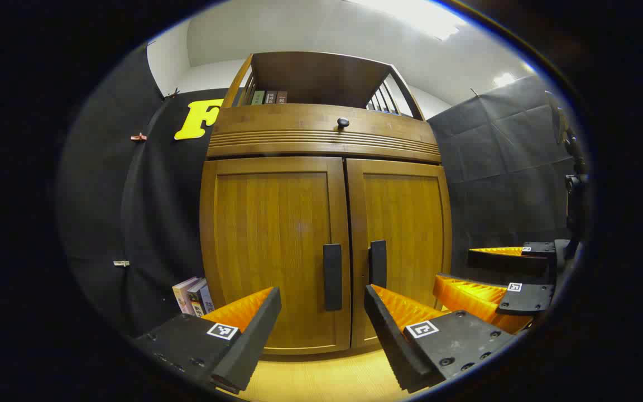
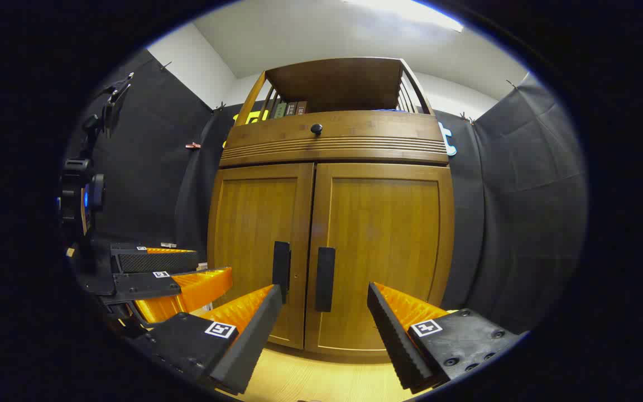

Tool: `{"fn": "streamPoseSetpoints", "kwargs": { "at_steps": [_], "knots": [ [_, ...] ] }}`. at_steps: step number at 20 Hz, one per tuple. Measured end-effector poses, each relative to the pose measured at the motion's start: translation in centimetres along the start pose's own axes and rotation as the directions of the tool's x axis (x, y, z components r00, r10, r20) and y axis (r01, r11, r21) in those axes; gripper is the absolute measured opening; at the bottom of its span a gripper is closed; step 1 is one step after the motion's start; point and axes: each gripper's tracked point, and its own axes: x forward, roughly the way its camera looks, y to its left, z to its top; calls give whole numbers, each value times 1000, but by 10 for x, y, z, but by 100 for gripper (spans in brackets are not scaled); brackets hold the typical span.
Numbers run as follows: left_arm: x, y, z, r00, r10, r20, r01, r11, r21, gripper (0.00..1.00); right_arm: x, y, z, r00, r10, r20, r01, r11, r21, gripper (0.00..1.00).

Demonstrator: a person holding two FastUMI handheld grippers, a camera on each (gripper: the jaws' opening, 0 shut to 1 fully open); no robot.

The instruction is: Open the right door of the double-door shoe cabinet with the right hand, and open the left door with the left hand.

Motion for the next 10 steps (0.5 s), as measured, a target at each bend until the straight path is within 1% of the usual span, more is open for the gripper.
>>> {"fn": "streamPoseSetpoints", "kwargs": {
  "at_steps": [5,7,8,10],
  "knots": [
    [0,3,2,1000,12,7,-12,1000,-13,93,4,-2,-4,1000,-6,-7,6,1000,-10,97],
    [-2,4,3,1000,14,11,-14,1000,-15,93,5,-2,-6,1000,-5,-7,5,1000,-9,99],
    [-2,4,3,1000,12,13,-12,1000,-14,93,5,-2,-5,1000,-3,-6,3,1000,-5,97],
    [-2,4,4,1000,7,17,-7,1000,-13,93,4,-2,-5,1000,-4,-1,4,1000,-1,98]
  ]
}}
